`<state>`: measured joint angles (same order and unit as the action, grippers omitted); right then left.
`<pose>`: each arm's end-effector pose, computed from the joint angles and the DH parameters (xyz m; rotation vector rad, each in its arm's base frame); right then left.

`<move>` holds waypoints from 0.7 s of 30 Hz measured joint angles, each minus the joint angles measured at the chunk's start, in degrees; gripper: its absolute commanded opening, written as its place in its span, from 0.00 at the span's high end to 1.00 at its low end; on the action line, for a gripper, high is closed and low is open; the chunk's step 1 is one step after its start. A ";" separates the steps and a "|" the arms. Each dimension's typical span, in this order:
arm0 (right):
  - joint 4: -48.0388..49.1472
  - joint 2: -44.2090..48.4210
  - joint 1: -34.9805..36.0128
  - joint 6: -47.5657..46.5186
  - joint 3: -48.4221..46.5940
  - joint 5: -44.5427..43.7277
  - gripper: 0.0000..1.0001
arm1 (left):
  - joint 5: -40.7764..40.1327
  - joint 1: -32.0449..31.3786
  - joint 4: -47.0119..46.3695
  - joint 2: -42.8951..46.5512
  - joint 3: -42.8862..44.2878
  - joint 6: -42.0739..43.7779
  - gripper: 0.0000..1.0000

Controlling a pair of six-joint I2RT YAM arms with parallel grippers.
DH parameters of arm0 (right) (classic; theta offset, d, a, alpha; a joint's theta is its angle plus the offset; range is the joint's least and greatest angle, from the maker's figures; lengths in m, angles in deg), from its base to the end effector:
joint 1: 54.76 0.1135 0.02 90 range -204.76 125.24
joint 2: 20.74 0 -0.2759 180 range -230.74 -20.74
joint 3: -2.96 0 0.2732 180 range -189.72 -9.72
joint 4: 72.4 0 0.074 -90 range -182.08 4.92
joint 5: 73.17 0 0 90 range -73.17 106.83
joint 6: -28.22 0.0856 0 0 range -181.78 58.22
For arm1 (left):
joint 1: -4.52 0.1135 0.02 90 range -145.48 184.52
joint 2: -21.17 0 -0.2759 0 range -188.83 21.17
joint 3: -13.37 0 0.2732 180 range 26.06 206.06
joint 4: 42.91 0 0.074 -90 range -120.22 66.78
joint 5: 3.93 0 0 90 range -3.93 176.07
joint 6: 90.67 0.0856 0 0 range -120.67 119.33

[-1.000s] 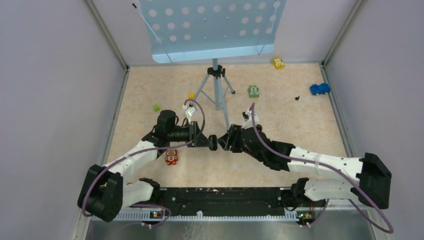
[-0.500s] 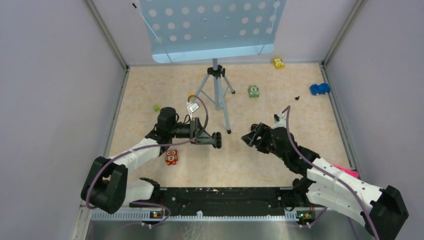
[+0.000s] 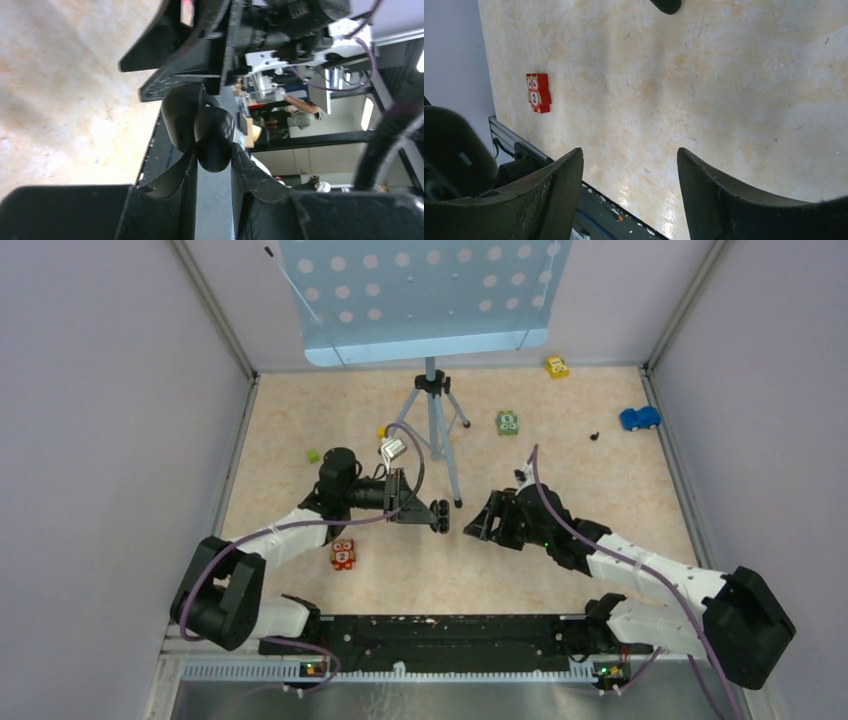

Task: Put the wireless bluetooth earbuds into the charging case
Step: Place the charging case with the earbuds at the center of the board.

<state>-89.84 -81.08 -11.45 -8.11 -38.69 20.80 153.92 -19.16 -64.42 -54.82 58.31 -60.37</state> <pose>0.1931 0.1902 0.1717 0.1741 2.3867 0.9653 0.2356 -0.1899 0.2227 0.4301 2.0899 -1.9749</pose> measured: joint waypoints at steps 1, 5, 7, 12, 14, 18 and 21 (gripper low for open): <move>-0.13 -0.35 0.00 -0.04 -0.31 -0.15 0.32 | -0.48 0.00 3.04 0.00 0.68 2.38 1.00; -3.08 1.27 0.00 0.02 -1.44 -3.67 0.30 | -3.52 -0.02 12.55 -0.94 1.73 10.99 1.00; -5.73 4.31 0.00 0.02 -1.44 -6.12 0.29 | -4.87 -0.02 12.76 -2.56 1.20 12.68 1.00; -13.92 15.30 0.00 -0.17 -1.44 -12.35 0.29 | -5.88 -0.13 6.95 -10.84 -2.43 12.66 1.00; -17.68 18.99 0.00 -0.33 -1.44 -14.60 0.29 | -5.70 -0.52 4.57 -14.34 -2.64 12.22 1.00; -22.93 22.05 0.00 -0.48 -1.44 -17.09 0.29 | -5.29 -2.51 2.25 -19.65 -1.57 12.02 1.00; -24.76 22.47 0.00 -0.44 -1.42 -17.77 0.29 | -5.38 -4.92 0.63 -22.58 0.31 11.80 1.00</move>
<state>-114.60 -58.61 -11.45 -8.55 -40.11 3.03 148.54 -24.08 -63.78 -77.40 58.61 -48.57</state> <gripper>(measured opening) 0.711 0.308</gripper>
